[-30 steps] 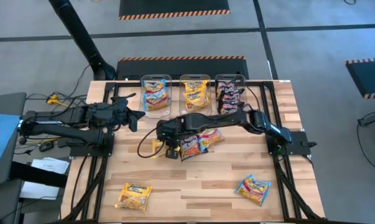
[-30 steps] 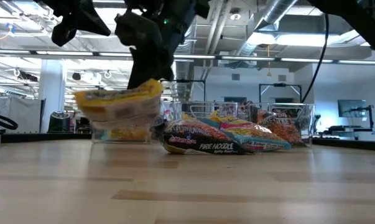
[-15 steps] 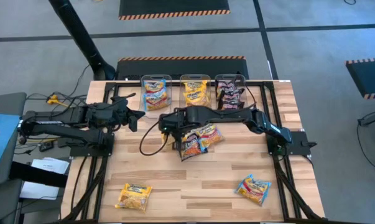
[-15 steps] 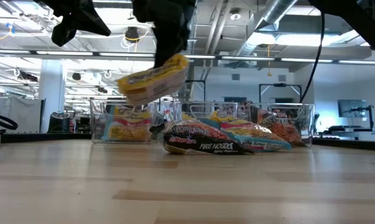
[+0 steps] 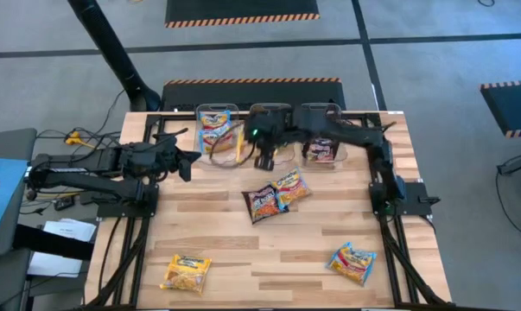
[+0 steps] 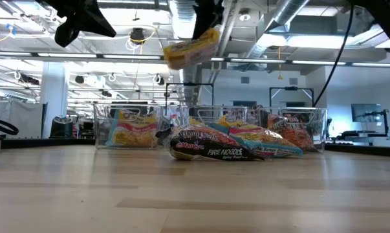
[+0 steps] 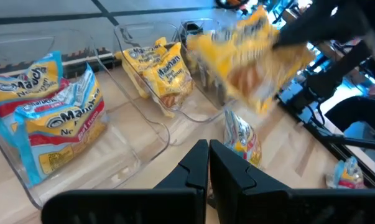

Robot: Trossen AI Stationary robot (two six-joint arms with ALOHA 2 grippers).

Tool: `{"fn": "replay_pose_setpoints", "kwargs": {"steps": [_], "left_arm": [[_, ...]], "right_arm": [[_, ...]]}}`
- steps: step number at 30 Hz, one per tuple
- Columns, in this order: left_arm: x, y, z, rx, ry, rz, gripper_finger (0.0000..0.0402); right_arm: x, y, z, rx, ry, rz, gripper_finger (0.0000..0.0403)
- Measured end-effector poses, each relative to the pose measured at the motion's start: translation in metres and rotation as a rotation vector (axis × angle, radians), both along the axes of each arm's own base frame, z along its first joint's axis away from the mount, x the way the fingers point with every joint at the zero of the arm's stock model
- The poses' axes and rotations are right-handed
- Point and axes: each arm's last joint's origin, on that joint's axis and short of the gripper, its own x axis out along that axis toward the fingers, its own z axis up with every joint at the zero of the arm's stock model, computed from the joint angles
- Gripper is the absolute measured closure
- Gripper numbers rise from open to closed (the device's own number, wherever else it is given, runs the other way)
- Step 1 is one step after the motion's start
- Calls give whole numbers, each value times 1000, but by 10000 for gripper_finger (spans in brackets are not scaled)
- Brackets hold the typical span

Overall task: Sort Maruchan noodles
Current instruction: Put the yellow noodle pack into the middle transparent bin

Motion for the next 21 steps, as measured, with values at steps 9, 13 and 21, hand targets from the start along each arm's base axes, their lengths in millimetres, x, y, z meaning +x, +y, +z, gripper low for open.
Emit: {"fn": "replay_pose_setpoints", "kwargs": {"steps": [9,13,21], "left_arm": [[-2,4,0,30,6,85,402],[-2,8,-1,31,14,116,402],[-4,17,-1,66,44,172,401]], "right_arm": [[-15,-50,-9,25,34,-67,399],[-10,-69,-39,57,68,-72,399],[-9,-90,-89,39,147,-44,399]]}}
